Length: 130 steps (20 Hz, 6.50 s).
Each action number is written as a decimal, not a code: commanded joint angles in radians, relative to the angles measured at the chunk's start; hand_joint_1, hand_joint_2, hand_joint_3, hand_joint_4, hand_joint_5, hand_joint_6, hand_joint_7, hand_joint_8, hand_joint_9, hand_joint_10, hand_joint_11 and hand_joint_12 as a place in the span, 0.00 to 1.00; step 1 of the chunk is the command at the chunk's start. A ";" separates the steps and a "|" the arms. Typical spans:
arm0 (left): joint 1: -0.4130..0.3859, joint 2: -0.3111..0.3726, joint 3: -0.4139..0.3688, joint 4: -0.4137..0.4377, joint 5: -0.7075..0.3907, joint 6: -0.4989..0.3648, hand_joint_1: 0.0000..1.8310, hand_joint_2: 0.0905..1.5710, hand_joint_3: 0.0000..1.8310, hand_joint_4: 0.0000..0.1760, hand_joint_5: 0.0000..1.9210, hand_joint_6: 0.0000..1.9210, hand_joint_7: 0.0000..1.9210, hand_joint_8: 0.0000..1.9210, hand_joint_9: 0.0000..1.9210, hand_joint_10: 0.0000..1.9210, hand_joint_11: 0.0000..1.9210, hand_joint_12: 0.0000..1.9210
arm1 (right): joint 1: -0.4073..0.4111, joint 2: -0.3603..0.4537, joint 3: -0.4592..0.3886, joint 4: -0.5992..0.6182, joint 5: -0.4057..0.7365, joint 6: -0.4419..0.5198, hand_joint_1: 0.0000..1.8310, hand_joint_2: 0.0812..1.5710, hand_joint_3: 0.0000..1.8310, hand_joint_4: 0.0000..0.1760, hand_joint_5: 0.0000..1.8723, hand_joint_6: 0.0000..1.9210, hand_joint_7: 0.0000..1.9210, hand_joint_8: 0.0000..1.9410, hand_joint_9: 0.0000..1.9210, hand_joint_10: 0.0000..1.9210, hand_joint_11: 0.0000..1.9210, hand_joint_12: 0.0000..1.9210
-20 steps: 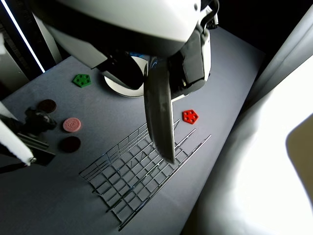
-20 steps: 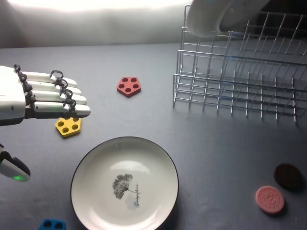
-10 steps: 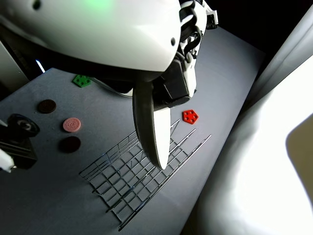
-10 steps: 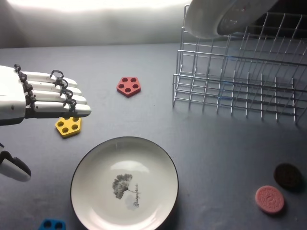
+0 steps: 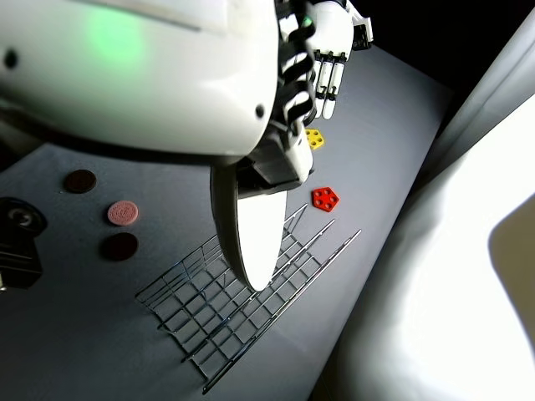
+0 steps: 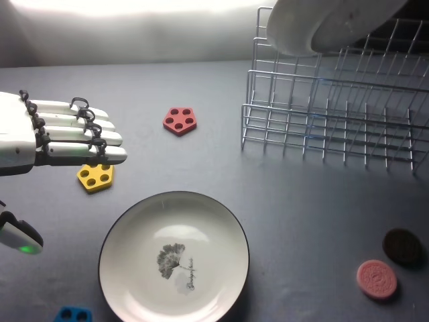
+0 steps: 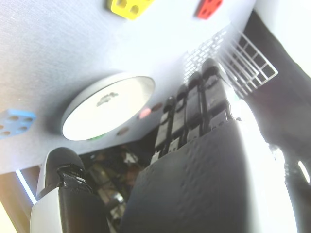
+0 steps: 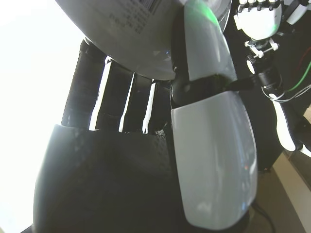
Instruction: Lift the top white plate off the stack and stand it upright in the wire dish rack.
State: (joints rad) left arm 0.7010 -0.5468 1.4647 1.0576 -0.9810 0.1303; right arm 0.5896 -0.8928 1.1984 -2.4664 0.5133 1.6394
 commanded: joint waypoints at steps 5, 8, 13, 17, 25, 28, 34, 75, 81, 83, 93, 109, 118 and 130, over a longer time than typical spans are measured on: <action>-0.020 0.001 -0.001 -0.062 -0.064 -0.001 0.20 0.60 0.00 0.00 0.00 0.00 0.02 0.00 0.02 0.00 0.01 0.05 | 0.010 0.022 0.009 0.005 -0.104 0.048 0.82 0.64 0.00 0.00 0.51 0.49 0.58 0.27 0.67 0.23 0.55 0.64; -0.020 -0.001 -0.001 -0.062 -0.063 -0.001 0.20 0.60 0.00 0.00 0.00 0.00 0.02 0.00 0.02 0.00 0.00 0.04 | 0.000 0.022 0.019 0.005 -0.104 0.068 0.82 0.63 0.00 0.00 0.52 0.48 0.59 0.26 0.68 0.19 0.58 0.61; -0.020 -0.003 -0.002 -0.062 -0.060 -0.001 0.19 0.60 0.00 0.00 0.00 0.00 0.03 0.00 0.03 0.01 0.01 0.05 | -0.019 0.026 0.026 0.005 -0.110 0.099 0.82 0.63 0.00 0.00 0.53 0.46 0.61 0.24 0.70 0.17 0.57 0.62; -0.020 -0.003 -0.002 -0.062 -0.060 -0.001 0.18 0.60 0.00 0.00 0.00 0.00 0.02 0.00 0.03 0.00 0.01 0.05 | -0.028 0.025 0.040 0.005 -0.110 0.117 0.82 0.62 0.00 0.00 0.53 0.43 0.62 0.20 0.72 0.13 0.58 0.61; -0.020 -0.006 -0.002 -0.061 -0.059 -0.002 0.19 0.60 0.00 0.00 0.00 0.00 0.02 0.00 0.02 0.00 0.01 0.05 | -0.073 0.018 0.072 0.031 -0.135 0.164 0.82 0.63 0.00 0.00 0.52 0.47 0.60 0.24 0.67 0.22 0.56 0.63; -0.020 -0.007 -0.002 -0.061 -0.058 -0.002 0.18 0.60 0.00 0.00 0.00 0.00 0.02 0.00 0.03 0.00 0.01 0.05 | -0.083 0.012 0.094 0.066 -0.142 0.165 0.82 0.63 0.00 0.00 0.52 0.47 0.60 0.24 0.66 0.23 0.56 0.64; -0.020 -0.007 -0.002 -0.061 -0.058 -0.002 0.19 0.60 0.00 0.00 0.00 0.00 0.03 0.00 0.03 0.00 0.02 0.05 | -0.114 -0.021 0.144 0.070 -0.144 0.235 0.82 0.64 0.00 0.00 0.49 0.49 0.58 0.29 0.66 0.25 0.54 0.67; -0.019 -0.004 -0.001 -0.055 -0.059 -0.002 0.14 0.62 0.00 0.00 0.00 0.00 0.00 0.00 0.01 0.00 0.02 0.03 | -0.328 -0.150 0.339 0.184 -0.067 0.328 0.82 0.66 0.00 0.00 0.48 0.55 0.57 0.31 0.57 0.38 0.51 0.71; -0.019 -0.004 -0.002 -0.055 -0.060 -0.002 0.13 0.62 0.00 0.00 0.00 0.00 0.01 0.00 0.02 0.00 0.03 0.03 | -0.376 -0.151 0.351 0.249 -0.069 0.273 0.65 0.68 0.00 0.00 0.54 0.47 0.51 0.06 0.52 0.09 0.50 0.26; -0.019 -0.004 -0.002 -0.055 -0.060 -0.002 0.14 0.62 0.00 0.00 0.00 0.00 0.01 0.00 0.02 0.00 0.03 0.03 | -0.398 -0.150 0.355 0.279 -0.069 0.256 0.65 0.66 0.00 0.00 0.58 0.41 0.51 0.01 0.52 0.01 0.48 0.21; -0.019 -0.003 -0.001 -0.055 -0.059 -0.002 0.12 0.62 0.00 0.00 0.00 0.00 0.00 0.00 0.00 0.00 0.02 0.03 | -0.459 -0.146 0.374 0.374 -0.088 0.181 0.57 0.58 0.00 0.00 0.34 0.00 0.34 0.00 0.37 0.00 0.44 0.12; -0.020 -0.004 -0.002 -0.055 -0.057 -0.002 0.16 0.61 0.00 0.00 0.00 0.00 0.01 0.00 0.01 0.00 0.01 0.02 | -0.415 -0.126 0.333 0.533 -0.115 -0.104 0.52 0.59 0.00 0.00 0.24 0.00 0.26 0.00 0.31 0.00 0.38 0.11; -0.019 -0.003 -0.002 -0.055 -0.058 -0.002 0.18 0.60 0.00 0.00 0.03 0.00 0.05 0.00 0.05 0.00 0.05 0.03 | -0.339 -0.131 0.334 0.469 -0.112 -0.101 0.53 0.59 0.00 0.00 0.25 0.01 0.28 0.00 0.31 0.00 0.38 0.12; -0.019 -0.003 -0.002 -0.055 -0.062 -0.002 0.20 0.61 0.00 0.00 0.01 0.00 0.03 0.00 0.03 0.00 0.03 0.03 | -0.231 -0.093 0.260 0.365 -0.074 -0.224 0.51 0.58 0.00 0.00 0.27 0.00 0.29 0.00 0.33 0.00 0.36 0.13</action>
State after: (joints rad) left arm 0.7010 -0.5529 1.4647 1.0660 -0.9802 0.1299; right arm 0.3477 -1.0004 1.4506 -2.1464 0.4858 1.4082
